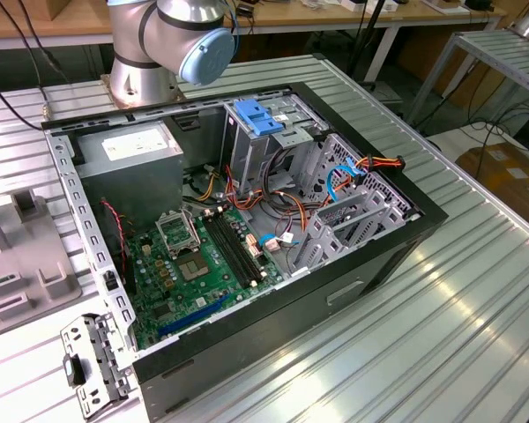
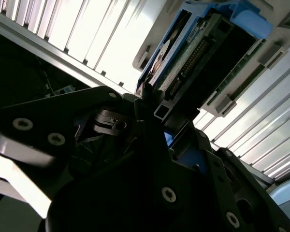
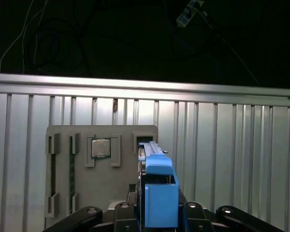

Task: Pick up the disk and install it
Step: 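Pick up the disk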

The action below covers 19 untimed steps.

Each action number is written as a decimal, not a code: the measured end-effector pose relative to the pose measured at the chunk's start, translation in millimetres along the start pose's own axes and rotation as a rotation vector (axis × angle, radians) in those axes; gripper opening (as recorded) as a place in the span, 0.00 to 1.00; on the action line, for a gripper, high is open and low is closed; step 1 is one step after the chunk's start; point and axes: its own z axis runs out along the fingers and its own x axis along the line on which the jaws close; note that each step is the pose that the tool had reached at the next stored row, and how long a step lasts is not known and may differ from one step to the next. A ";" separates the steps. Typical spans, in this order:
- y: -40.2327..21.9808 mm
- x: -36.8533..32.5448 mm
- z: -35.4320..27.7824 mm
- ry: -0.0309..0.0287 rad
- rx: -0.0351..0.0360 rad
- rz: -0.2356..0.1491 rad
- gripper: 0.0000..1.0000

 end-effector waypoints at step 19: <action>0.5 -0.8 -11.6 0.0000 0.0001 0.000 0.37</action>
